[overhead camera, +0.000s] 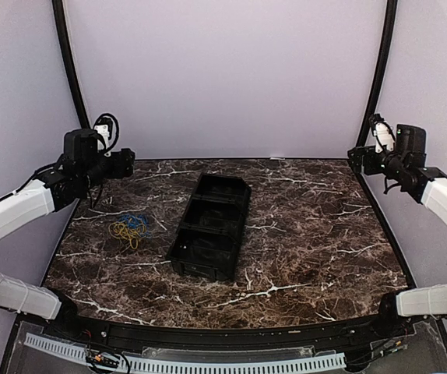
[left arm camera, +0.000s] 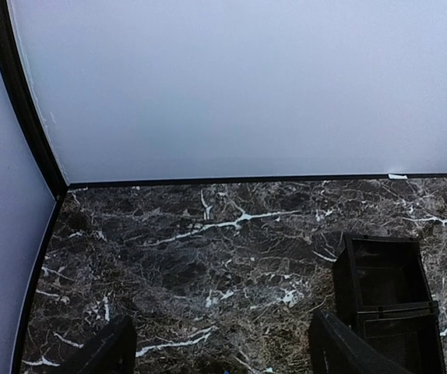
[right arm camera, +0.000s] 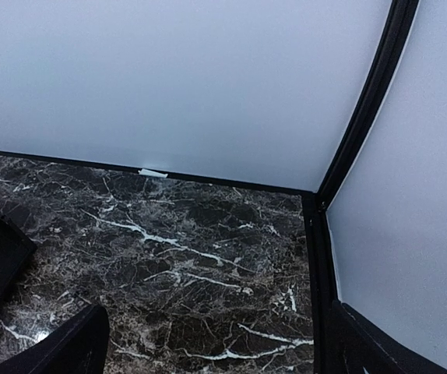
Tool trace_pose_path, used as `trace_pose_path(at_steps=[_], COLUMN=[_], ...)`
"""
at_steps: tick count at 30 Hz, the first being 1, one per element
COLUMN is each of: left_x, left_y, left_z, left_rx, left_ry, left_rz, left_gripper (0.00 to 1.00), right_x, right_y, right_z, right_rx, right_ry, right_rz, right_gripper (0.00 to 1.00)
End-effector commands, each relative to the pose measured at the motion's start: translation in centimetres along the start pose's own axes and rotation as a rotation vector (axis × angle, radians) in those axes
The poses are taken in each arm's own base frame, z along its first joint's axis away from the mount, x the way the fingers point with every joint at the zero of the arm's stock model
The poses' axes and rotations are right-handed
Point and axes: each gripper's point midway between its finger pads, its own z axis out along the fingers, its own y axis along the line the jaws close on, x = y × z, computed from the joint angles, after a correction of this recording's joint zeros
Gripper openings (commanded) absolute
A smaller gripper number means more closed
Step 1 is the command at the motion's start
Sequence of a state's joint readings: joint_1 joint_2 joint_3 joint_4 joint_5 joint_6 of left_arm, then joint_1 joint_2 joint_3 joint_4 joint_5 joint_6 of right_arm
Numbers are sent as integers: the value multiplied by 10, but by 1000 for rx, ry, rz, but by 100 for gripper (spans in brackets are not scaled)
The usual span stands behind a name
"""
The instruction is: Untangle the cables
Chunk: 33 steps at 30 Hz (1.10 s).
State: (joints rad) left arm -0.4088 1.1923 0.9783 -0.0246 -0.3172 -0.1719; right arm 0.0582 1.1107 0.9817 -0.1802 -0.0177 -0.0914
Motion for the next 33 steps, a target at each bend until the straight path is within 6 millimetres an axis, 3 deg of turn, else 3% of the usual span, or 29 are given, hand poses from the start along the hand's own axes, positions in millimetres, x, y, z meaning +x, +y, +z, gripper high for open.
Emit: trace_pose_path(at_steps=[1, 4, 11, 20, 26, 33], left_x=[10, 33, 76, 145, 171, 187], left_y=[1, -1, -39, -100, -138, -155], left_z=[16, 22, 20, 30, 46, 63], left_rx=[85, 99, 210, 309, 411, 429], left_ry=[-14, 57, 243, 519, 646, 735], left_rz=[-44, -39, -137, -161, -146, -112], left_gripper=[77, 75, 73, 73, 68, 57], right_x=[4, 25, 50, 56, 54, 54], right_y=[-11, -16, -9, 12, 21, 26], right_z=[8, 14, 11, 3, -1, -1], right_rx=[26, 21, -124, -293, -352, -388], right_ry=[-75, -61, -87, -139, -170, -179], right_rz=[61, 80, 59, 34, 0, -27], right_gripper=[99, 99, 98, 93, 92, 91])
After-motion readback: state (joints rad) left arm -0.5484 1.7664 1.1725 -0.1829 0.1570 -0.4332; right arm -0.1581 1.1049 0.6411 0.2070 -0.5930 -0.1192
